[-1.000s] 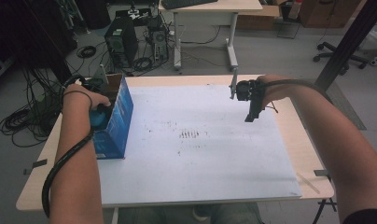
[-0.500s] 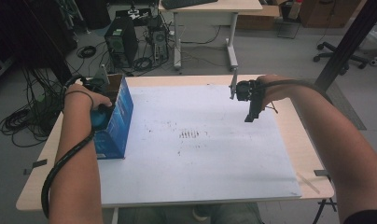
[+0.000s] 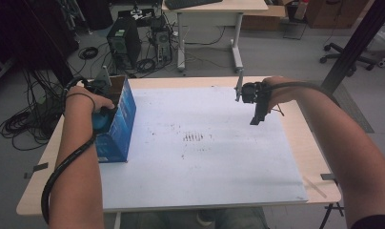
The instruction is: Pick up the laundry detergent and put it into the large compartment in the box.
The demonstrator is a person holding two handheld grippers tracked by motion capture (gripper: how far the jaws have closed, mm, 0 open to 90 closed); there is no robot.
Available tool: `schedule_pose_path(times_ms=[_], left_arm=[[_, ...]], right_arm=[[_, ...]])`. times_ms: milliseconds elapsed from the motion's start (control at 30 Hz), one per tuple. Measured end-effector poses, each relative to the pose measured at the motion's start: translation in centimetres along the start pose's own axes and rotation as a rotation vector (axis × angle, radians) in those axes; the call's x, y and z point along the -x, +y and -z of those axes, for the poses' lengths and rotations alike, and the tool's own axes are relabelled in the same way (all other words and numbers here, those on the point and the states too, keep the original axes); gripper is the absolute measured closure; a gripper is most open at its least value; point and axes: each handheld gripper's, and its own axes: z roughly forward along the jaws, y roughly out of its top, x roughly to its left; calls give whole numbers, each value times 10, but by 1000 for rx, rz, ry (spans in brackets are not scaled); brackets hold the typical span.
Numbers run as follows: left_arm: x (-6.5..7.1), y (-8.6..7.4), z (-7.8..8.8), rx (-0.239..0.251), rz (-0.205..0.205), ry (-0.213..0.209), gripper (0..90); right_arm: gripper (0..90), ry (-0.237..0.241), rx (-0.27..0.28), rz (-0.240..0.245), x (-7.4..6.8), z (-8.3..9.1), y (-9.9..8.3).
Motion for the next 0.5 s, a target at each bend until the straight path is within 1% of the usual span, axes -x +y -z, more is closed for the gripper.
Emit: schedule_pose_path(times_ms=[333,500], left_arm=[[-1,-2,3,3,16,13,283],[0,-3,5,3,16,15,279]], right_arm=[[68,-2,6,0,-1,1,-2],[69,-1,7,-2,-1,1,-2]])
